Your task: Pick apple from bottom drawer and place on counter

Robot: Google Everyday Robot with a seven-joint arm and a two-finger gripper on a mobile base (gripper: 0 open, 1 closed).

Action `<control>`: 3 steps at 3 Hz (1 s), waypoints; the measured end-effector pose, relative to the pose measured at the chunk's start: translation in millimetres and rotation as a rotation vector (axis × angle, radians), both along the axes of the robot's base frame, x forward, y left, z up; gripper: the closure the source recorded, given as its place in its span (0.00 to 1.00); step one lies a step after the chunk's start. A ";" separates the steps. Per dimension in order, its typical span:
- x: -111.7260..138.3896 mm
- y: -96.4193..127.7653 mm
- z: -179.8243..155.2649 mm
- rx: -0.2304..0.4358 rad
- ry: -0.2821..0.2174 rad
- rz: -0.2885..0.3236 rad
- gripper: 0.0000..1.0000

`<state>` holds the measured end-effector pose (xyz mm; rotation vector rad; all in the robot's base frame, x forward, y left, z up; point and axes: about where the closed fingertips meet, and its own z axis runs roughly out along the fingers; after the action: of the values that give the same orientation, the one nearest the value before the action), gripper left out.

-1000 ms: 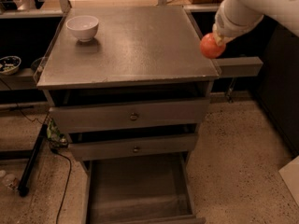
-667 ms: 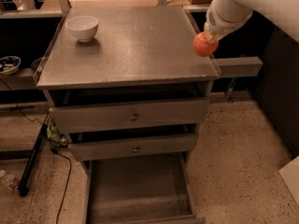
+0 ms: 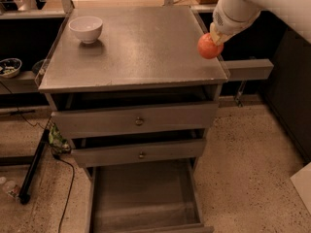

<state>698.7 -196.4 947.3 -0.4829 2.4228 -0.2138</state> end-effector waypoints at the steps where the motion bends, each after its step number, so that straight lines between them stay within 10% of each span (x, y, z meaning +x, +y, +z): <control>1: 2.4 13.8 -9.7 0.020 0.053 0.074 1.00; 3: 0.7 30.1 -28.8 0.024 0.129 0.159 1.00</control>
Offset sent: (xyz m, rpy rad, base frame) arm 0.0047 0.0276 -0.0213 0.0457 0.1213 0.1530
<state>699.4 -166.3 918.5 -0.6949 2.4935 -0.0874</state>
